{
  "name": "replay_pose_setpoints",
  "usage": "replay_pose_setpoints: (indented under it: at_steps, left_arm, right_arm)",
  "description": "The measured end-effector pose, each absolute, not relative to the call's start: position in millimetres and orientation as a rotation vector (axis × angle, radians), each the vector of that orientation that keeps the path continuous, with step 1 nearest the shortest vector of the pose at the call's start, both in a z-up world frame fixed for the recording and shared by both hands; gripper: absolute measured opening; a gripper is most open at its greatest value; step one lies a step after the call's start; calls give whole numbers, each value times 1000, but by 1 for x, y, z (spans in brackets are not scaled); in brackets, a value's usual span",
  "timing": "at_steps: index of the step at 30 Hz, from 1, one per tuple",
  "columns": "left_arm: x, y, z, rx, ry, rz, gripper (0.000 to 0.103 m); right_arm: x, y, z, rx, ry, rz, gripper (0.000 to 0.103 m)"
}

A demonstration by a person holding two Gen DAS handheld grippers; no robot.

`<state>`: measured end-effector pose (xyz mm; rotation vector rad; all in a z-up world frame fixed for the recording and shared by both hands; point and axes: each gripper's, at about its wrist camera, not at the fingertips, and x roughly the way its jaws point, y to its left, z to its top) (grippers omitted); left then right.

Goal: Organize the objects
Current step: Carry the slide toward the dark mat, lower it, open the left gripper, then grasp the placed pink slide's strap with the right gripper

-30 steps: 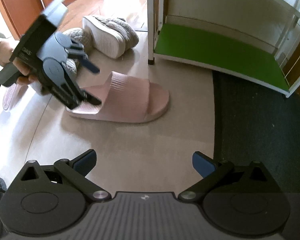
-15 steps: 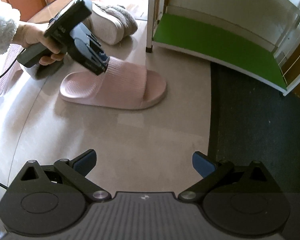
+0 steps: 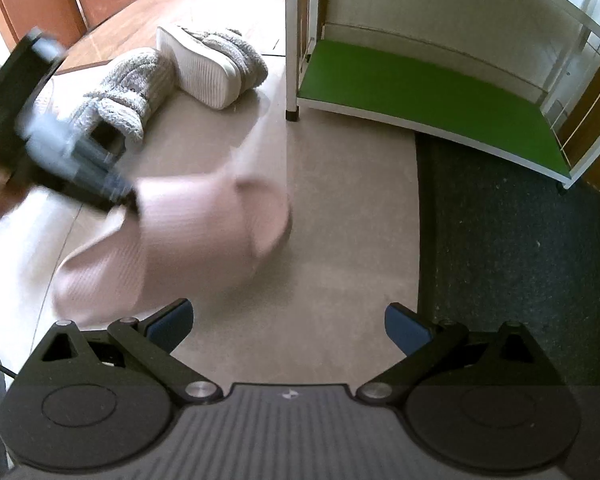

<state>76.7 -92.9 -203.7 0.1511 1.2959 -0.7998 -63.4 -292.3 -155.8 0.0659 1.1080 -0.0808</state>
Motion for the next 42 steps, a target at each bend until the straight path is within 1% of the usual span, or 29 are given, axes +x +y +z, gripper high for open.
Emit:
replay_pose_setpoints:
  at_steps: [5, 6, 8, 9, 10, 11, 12, 13, 14, 16, 18, 20, 21, 23, 25, 27, 33, 36, 38, 42]
  left_arm:
    - [38, -89, -210, 22, 1346, -726, 7]
    - [34, -91, -211, 6, 1351, -728, 8]
    - [28, -96, -212, -17, 1377, -734, 18]
    - [27, -97, -212, -32, 1394, -730, 28]
    - [25, -98, -212, -44, 1417, -741, 30]
    - [23, -99, -211, -45, 1437, -751, 31]
    - [20, -98, -208, -40, 1428, -760, 34]
    - [17, -97, -203, -21, 1409, -778, 41]
    - [13, -96, -197, 22, 1383, -789, 46]
    - [6, -90, -184, 115, 1319, -766, 68]
    - [4, -83, -176, 178, 1264, -748, 75]
    - [1, -75, -170, 238, 1222, -721, 77]
    - [-3, -75, -171, 276, 1205, -703, 80]
    - [-13, -66, -172, 351, 1172, -666, 80]
    - [-15, -70, -178, 398, 1146, -646, 80]
    - [-19, -71, -183, 431, 1127, -649, 80]
    - [-27, -75, -195, 447, 1115, -711, 81]
    - [-32, -73, -199, 423, 1133, -730, 81]
    - [-33, -69, -203, 392, 1163, -746, 81]
    - [-33, -61, -210, 366, 1195, -749, 81]
  right_arm:
    - [-67, -291, -154, 73, 1093, -69, 103]
    - [-67, -291, -155, 75, 1094, -66, 103]
    - [-67, -290, -157, 76, 1098, -61, 103]
    - [-68, -289, -158, 75, 1101, -58, 103]
    - [-68, -288, -159, 73, 1104, -56, 103]
    - [-68, -286, -160, 71, 1107, -51, 103]
    - [-68, -285, -160, 69, 1109, -48, 103]
    - [-68, -284, -161, 68, 1110, -44, 103]
    - [-68, -282, -161, 68, 1109, -38, 103]
    - [-69, -279, -162, 63, 1110, -20, 103]
    - [-71, -275, -163, 50, 1111, 10, 103]
    - [-75, -271, -167, 24, 1112, 49, 103]
    - [-76, -269, -169, 6, 1114, 73, 103]
    - [-77, -267, -174, -36, 1103, 149, 103]
    - [-76, -263, -180, -126, 1091, 256, 103]
    - [-73, -255, -184, -291, 1080, 431, 103]
    - [-61, -233, -213, -776, 1166, 778, 103]
    - [-61, -226, -226, -1000, 1100, 880, 103]
    - [-56, -220, -231, -1085, 1062, 927, 103]
    - [-48, -206, -233, -1150, 1018, 1028, 103]
